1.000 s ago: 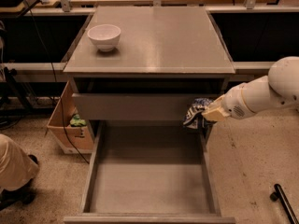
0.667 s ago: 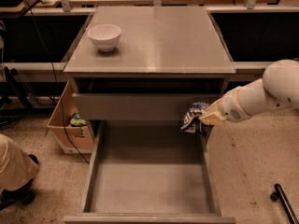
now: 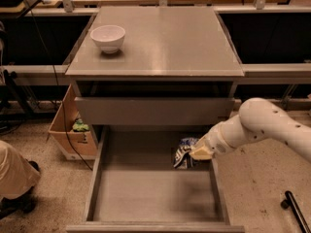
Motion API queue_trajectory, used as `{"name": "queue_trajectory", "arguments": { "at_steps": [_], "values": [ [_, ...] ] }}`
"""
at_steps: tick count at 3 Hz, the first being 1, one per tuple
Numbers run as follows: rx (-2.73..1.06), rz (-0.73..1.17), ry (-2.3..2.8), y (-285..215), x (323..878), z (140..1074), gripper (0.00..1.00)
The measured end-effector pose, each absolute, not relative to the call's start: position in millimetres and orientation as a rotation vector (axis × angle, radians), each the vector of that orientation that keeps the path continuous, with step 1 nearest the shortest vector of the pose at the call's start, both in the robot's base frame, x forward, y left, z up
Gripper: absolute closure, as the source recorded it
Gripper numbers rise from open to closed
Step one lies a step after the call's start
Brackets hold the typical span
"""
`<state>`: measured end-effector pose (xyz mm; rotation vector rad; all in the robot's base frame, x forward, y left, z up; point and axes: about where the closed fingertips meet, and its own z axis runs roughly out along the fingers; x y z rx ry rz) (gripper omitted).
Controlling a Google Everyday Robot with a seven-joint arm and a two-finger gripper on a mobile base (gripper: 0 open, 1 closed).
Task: Place blue chip bag into middle drawer
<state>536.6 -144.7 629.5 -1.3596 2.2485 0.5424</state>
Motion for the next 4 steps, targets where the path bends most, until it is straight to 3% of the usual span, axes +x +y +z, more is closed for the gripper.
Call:
{"name": "queue_trajectory", "arguments": {
  "at_steps": [1, 3, 4],
  "values": [
    [-1.399, 0.693, 2.269, -116.5, 512.7, 544.1, 1.00],
    [-1.393, 0.826, 2.172, -77.1, 503.9, 470.7, 1.00],
    [-1.378, 0.872, 2.119, -58.3, 502.8, 448.9, 0.85]
  ]
}}
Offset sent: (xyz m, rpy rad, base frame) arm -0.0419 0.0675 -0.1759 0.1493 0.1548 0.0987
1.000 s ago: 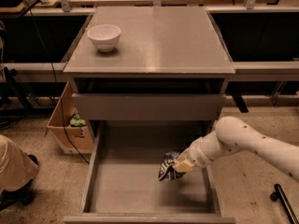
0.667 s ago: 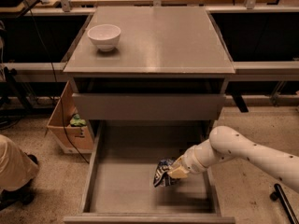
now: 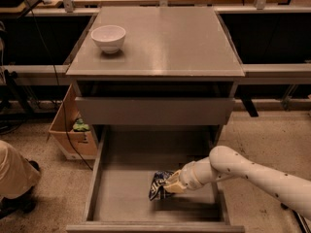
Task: Place blue chip bag into middle drawer
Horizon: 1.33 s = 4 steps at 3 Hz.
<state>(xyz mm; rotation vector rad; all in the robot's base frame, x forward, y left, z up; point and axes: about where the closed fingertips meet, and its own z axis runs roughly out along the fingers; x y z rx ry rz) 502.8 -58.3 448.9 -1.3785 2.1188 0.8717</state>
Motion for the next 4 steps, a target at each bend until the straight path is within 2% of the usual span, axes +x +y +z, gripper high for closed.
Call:
{"name": "queue_trajectory", "arguments": {
  "at_steps": [3, 4],
  "values": [
    [-1.326, 1.003, 2.036, -27.3, 494.8, 450.9, 0.15],
    [-1.351, 0.981, 2.026, -38.4, 488.7, 478.7, 0.00]
  ]
}}
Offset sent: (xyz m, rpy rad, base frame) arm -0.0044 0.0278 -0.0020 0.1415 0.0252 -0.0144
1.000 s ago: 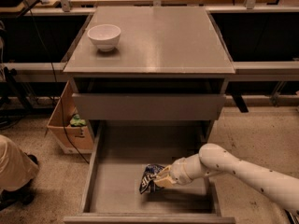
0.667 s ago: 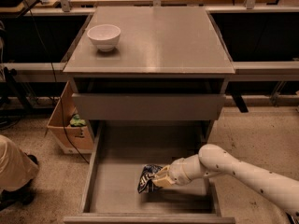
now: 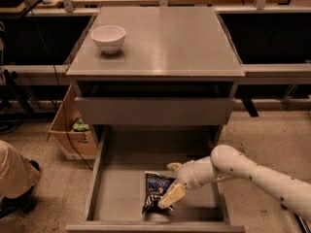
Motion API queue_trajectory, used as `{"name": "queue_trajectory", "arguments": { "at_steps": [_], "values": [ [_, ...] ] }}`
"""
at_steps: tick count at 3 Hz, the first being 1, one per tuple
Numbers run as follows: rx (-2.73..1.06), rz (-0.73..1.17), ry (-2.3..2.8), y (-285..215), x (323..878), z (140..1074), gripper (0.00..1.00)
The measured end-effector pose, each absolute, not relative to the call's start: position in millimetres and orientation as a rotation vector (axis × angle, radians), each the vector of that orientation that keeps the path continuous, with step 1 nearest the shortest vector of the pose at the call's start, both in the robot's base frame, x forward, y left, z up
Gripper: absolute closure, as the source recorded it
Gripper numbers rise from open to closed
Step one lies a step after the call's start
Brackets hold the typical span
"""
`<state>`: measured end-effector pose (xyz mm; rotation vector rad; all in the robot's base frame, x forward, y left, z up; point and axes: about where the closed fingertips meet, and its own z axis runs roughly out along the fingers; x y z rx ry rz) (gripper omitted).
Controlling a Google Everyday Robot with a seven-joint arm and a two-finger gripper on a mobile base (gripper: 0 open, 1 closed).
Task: Place blue chip bag into middle drawer
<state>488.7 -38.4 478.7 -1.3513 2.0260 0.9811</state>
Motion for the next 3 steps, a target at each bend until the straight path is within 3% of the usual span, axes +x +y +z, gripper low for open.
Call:
{"name": "queue_trajectory", "arguments": {
  "at_steps": [2, 3],
  "values": [
    [-1.434, 0.656, 2.004, -135.0, 498.1, 598.0, 0.00],
    [-1.444, 0.629, 2.000, -137.6, 499.3, 609.5, 0.00]
  ]
}}
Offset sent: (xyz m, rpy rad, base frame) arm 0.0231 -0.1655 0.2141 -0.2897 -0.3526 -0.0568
